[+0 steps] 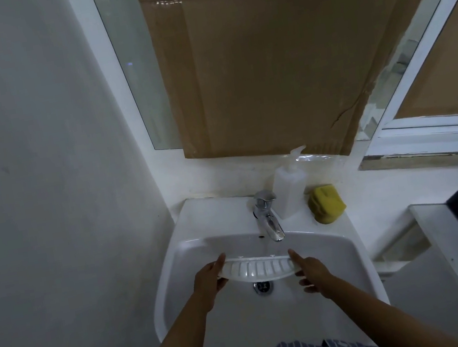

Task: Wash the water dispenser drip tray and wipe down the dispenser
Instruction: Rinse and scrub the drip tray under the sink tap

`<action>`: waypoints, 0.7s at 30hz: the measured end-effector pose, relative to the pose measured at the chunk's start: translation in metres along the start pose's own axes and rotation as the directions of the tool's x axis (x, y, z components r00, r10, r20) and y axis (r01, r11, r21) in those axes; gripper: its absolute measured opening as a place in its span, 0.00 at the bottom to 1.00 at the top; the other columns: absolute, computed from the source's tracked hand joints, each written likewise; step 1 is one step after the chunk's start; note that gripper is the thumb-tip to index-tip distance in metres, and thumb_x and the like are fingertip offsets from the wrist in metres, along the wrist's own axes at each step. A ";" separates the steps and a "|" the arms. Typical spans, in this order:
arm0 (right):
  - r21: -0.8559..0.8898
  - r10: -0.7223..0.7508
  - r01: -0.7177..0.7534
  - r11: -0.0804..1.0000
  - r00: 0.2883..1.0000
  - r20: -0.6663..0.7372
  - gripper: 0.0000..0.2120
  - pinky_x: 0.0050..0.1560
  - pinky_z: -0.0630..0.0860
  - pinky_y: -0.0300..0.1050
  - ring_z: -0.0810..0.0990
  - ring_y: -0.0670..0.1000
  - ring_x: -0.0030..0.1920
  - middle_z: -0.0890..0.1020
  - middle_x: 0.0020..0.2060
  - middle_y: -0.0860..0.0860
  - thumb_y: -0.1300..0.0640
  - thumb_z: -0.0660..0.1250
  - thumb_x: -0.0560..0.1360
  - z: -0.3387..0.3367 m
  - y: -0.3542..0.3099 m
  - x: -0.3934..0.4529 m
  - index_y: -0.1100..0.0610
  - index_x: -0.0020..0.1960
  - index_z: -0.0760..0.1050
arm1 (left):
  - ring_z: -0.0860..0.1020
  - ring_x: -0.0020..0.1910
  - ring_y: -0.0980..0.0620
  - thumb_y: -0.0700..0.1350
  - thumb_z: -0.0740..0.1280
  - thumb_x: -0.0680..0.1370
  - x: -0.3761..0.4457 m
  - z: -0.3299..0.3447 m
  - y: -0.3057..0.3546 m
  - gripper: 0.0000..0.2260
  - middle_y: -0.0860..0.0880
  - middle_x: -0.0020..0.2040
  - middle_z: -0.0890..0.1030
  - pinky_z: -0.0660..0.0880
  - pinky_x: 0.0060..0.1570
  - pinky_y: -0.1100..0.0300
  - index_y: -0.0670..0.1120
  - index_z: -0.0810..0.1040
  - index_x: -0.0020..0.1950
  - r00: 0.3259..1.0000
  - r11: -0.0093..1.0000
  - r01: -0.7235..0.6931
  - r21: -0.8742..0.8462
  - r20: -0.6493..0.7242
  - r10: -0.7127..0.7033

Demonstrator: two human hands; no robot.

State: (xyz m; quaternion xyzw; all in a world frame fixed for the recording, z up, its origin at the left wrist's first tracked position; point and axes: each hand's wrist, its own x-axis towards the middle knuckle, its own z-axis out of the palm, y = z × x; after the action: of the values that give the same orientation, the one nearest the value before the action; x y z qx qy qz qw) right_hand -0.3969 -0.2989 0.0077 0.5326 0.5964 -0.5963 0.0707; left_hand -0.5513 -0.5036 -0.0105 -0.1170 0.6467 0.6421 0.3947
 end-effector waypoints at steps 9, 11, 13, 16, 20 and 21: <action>-0.133 -0.119 0.106 0.985 0.988 -0.097 0.17 0.51 0.79 0.54 0.79 0.57 0.44 0.78 0.45 0.58 0.47 0.61 0.80 0.001 -0.010 0.003 0.62 0.52 0.77 | 0.80 0.38 0.48 0.53 0.75 0.71 -0.005 -0.017 0.006 0.16 0.42 0.42 0.82 0.70 0.28 0.63 0.40 0.82 0.45 0.994 0.990 -0.025 0.138 -0.101 0.039; -0.133 -0.252 0.230 0.964 0.949 -0.191 0.15 0.51 0.79 0.53 0.80 0.55 0.40 0.81 0.43 0.60 0.51 0.62 0.79 0.001 -0.018 -0.003 0.63 0.49 0.78 | 0.79 0.40 0.47 0.52 0.75 0.70 -0.005 -0.017 0.006 0.18 0.42 0.41 0.82 0.70 0.23 0.67 0.37 0.82 0.47 0.989 0.987 -0.056 0.148 -0.129 0.076; -0.108 -0.354 0.338 0.935 0.906 -0.231 0.12 0.45 0.77 0.49 0.79 0.51 0.37 0.83 0.45 0.57 0.52 0.61 0.80 -0.001 -0.031 -0.015 0.58 0.48 0.80 | 0.80 0.40 0.47 0.53 0.76 0.70 -0.005 -0.017 0.005 0.17 0.43 0.40 0.82 0.71 0.25 0.67 0.38 0.83 0.44 0.980 0.982 -0.090 0.167 -0.159 0.116; -0.074 -0.489 0.486 0.871 0.839 -0.240 0.14 0.34 0.73 0.37 0.78 0.47 0.35 0.84 0.43 0.49 0.49 0.59 0.82 -0.003 -0.057 -0.033 0.52 0.43 0.79 | 0.81 0.38 0.47 0.57 0.77 0.67 -0.007 -0.014 0.005 0.18 0.44 0.37 0.82 0.74 0.34 0.61 0.42 0.82 0.38 0.970 0.976 -0.107 0.192 -0.198 0.145; -0.038 -0.570 0.573 0.819 0.802 -0.181 0.22 0.34 0.70 0.34 0.77 0.45 0.35 0.83 0.39 0.48 0.43 0.56 0.81 -0.002 -0.100 -0.056 0.57 0.43 0.81 | 0.82 0.39 0.46 0.58 0.77 0.67 -0.008 -0.011 0.008 0.19 0.43 0.39 0.83 0.80 0.42 0.54 0.41 0.81 0.38 0.960 0.971 -0.133 0.199 -0.216 0.176; -0.046 -0.569 0.569 0.821 0.808 -0.152 0.24 0.37 0.71 0.37 0.77 0.46 0.35 0.83 0.38 0.48 0.41 0.56 0.81 -0.001 -0.110 -0.060 0.58 0.43 0.81 | 0.82 0.40 0.45 0.58 0.77 0.66 -0.008 -0.011 0.009 0.20 0.43 0.40 0.83 0.81 0.46 0.51 0.41 0.82 0.39 0.960 0.968 -0.145 0.205 -0.206 0.187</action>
State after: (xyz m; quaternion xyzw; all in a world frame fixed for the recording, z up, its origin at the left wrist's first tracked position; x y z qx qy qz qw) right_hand -0.4507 -0.3006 0.1210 0.3754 0.7315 -0.5465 -0.1590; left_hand -0.5556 -0.5152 -0.0001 -0.0959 0.7523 0.5919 0.2731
